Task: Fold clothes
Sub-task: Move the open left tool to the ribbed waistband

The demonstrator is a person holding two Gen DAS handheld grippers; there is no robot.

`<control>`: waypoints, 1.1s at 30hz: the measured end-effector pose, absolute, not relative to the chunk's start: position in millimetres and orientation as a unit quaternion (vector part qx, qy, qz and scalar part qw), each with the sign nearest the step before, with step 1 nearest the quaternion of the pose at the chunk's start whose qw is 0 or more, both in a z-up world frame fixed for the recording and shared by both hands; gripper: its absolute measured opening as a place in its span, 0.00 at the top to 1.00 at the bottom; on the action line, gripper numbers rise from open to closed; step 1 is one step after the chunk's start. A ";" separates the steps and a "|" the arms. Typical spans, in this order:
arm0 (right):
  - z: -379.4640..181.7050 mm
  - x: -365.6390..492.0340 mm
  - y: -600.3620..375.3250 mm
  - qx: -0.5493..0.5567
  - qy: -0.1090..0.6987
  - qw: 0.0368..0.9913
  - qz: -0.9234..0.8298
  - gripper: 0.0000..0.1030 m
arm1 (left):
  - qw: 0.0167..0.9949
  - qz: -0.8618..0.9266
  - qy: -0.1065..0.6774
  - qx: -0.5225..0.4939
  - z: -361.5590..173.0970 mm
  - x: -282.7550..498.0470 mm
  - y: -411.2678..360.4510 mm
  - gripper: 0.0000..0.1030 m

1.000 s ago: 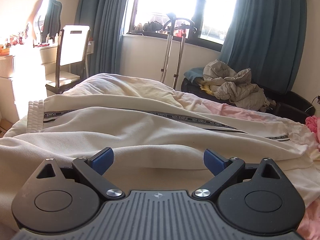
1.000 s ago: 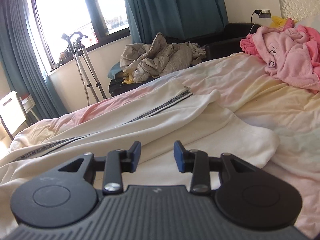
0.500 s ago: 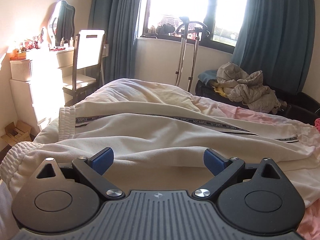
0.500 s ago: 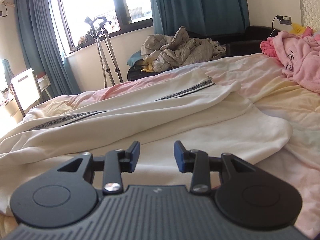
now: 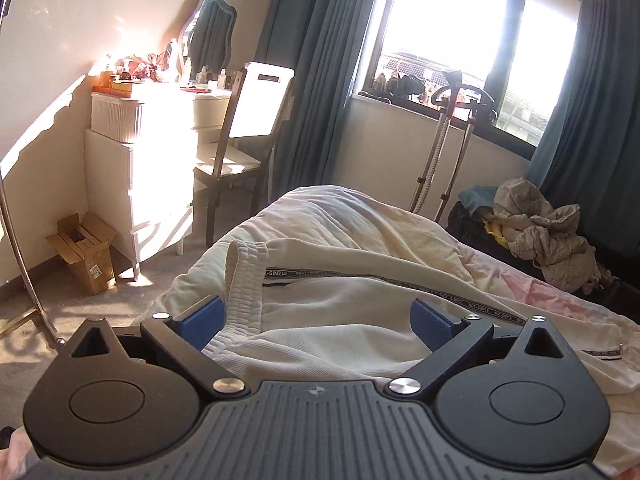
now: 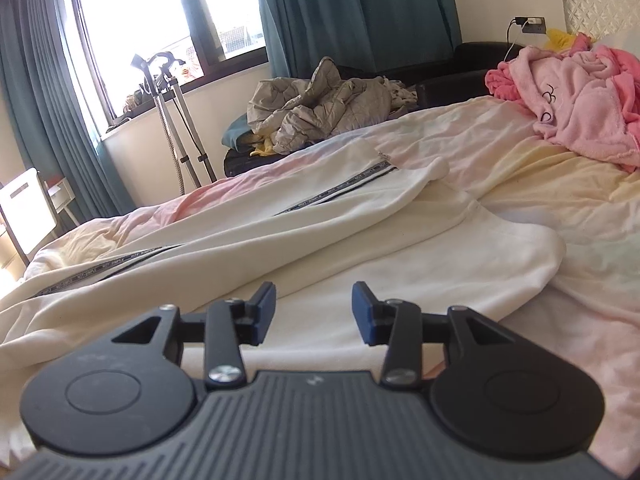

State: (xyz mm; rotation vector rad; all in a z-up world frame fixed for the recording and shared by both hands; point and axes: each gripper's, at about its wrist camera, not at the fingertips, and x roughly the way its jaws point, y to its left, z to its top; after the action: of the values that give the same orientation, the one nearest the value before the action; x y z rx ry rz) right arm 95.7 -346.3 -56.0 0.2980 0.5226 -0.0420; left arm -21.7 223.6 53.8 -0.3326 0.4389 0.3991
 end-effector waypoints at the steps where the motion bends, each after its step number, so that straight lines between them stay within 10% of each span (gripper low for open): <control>1: -56.8 96.7 -345.3 0.143 0.260 0.955 -0.022 0.58 | 0.940 0.198 0.219 -0.172 50.5 -19.7 224.5 0.03; 20: -68.6 105.7 -341.1 0.142 0.284 0.948 -0.030 0.54 | 0.901 0.218 0.222 -0.301 31.1 -31.3 263.2 0.03; 33: -103.8 106.1 -399.7 0.278 0.311 0.889 -0.190 0.15 | 0.872 0.231 0.218 -0.374 23.7 -47.2 284.2 0.03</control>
State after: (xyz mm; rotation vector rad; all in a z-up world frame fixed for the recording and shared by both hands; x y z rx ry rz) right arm 106.1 -399.7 -103.8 0.5765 0.6460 -0.3939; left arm -47.2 284.2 23.7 -0.7810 0.4561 0.4820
